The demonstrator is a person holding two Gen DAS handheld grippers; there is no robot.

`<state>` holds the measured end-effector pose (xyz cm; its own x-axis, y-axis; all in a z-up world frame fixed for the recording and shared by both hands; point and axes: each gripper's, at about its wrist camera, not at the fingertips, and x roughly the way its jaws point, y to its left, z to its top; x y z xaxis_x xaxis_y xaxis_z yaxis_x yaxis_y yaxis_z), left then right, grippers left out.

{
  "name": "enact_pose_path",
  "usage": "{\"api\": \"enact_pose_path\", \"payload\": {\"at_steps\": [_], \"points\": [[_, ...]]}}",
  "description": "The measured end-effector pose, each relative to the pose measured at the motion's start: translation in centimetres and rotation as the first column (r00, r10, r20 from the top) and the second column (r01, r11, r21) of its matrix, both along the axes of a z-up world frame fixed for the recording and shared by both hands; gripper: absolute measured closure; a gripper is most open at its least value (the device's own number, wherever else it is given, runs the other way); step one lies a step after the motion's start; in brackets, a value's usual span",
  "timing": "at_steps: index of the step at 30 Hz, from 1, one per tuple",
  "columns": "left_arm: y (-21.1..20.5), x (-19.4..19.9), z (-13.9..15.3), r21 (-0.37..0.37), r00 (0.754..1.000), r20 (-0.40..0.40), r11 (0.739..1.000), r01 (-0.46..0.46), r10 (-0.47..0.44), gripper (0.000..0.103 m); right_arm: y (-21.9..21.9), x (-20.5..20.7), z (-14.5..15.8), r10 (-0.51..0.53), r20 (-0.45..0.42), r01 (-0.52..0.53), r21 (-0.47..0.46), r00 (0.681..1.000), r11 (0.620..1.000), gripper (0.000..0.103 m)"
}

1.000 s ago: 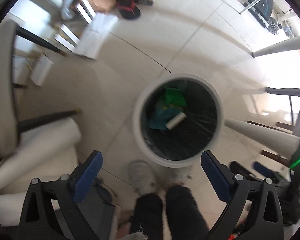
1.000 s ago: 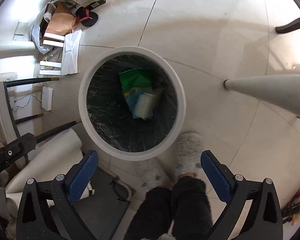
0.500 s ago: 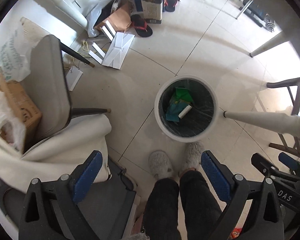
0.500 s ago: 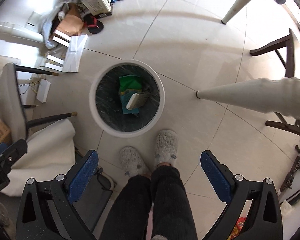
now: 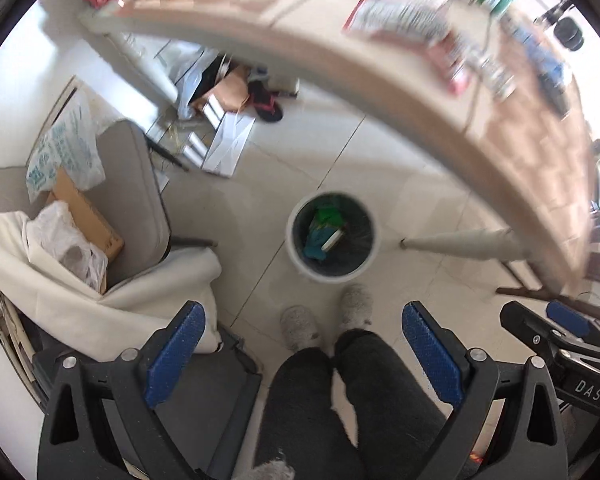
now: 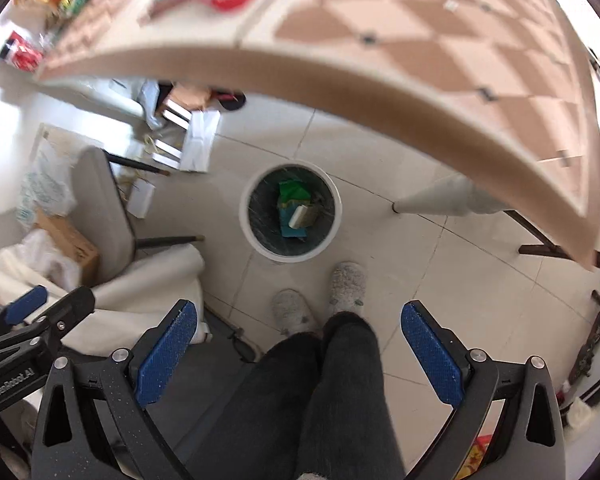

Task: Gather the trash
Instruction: 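Move both tools back over the table toward the remaining trash, then grasp red-edged snack wrapper with left gripper while right gripper grasps black lid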

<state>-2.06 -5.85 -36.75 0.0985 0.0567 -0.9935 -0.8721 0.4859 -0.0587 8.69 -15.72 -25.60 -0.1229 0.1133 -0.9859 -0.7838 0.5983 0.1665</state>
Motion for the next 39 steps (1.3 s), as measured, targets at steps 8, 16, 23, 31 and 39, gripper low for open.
{"api": "enact_pose_path", "payload": {"at_steps": [8,16,23,31,39], "points": [[5.8,7.8,4.6,-0.010,0.992,0.090,0.996,-0.093,0.094,0.002,1.7,7.8,9.6,-0.111,0.053,0.103,0.125,0.992,0.987,0.000],[13.8,14.4,1.3,-0.235,0.900,0.115,0.892,-0.388,0.421,0.003,5.3,24.1,9.2,-0.274,0.075,0.266,0.095,0.959,0.959,0.000],[18.3,18.0,-4.3,-0.375,0.798,0.042,0.750,-0.545,0.601,0.006,10.1,33.8,3.0,-0.319,0.060,0.318,0.023,0.946,0.948,0.000],[19.3,21.2,-5.1,-0.252,0.874,-0.041,0.841,-0.478,0.484,0.040,15.7,38.7,-1.9,-0.307,0.057,0.309,-0.025,0.950,0.951,0.000],[15.2,24.3,-4.4,-0.073,0.976,-0.171,0.986,-0.149,0.135,0.044,18.1,36.4,-1.8,-0.150,0.167,0.165,-0.085,0.975,0.983,0.015]]}}
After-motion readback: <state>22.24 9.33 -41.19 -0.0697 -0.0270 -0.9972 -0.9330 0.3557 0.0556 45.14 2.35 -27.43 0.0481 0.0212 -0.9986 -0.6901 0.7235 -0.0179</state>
